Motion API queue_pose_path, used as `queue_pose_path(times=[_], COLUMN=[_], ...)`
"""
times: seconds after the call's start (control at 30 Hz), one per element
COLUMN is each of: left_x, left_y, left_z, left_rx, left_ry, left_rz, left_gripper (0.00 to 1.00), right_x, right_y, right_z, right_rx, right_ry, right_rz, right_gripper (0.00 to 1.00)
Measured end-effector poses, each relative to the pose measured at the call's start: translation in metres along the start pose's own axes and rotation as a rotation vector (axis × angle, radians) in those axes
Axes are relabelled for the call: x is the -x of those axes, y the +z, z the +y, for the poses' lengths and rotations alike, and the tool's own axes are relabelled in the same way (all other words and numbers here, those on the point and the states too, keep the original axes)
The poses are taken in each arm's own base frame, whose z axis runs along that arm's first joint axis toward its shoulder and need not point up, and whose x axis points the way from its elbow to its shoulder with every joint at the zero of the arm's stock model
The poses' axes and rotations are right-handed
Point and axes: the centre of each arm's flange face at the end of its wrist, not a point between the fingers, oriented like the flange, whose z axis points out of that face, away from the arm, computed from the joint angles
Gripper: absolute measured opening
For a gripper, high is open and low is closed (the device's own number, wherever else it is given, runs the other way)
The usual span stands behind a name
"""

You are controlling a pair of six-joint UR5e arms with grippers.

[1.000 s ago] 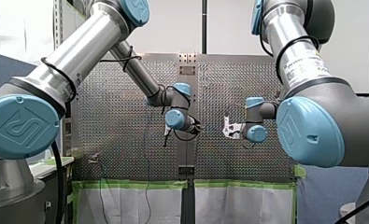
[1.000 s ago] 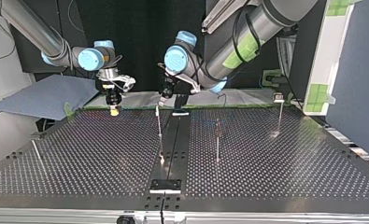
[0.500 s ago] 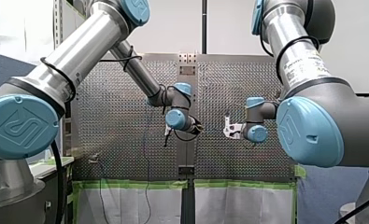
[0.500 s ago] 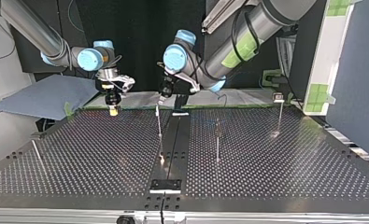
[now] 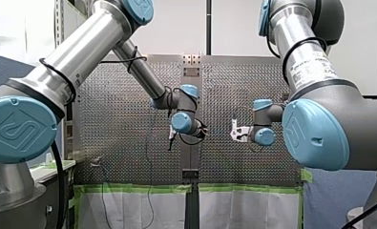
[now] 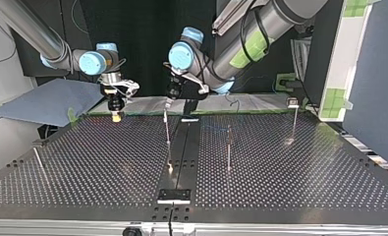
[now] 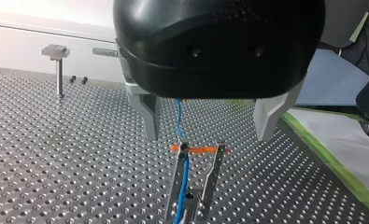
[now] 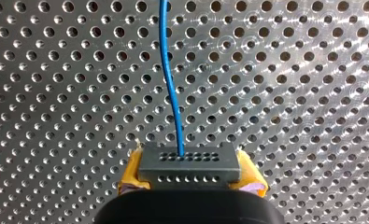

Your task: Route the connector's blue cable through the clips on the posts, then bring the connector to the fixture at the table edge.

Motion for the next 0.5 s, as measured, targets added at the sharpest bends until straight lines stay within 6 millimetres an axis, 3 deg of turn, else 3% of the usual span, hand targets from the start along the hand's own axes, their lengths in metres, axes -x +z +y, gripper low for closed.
queue_pose_path(times=[0.27, 0.5], left_x=[0.003, 0.018], left_y=[-0.008, -0.027], left_z=[-0.005, 0.001], left_rx=[0.012, 0.053], left_ry=[0.001, -0.049], left_rz=[-0.005, -0.055], left_gripper=[0.99, 0.99], right_x=[0.0, 0.001], right_y=[0.0, 0.0], right_z=[0.001, 0.001], right_rx=[0.002, 0.003], right_ry=[0.0, 0.001], right_rz=[-0.002, -0.004], right_gripper=[0.0, 0.0])
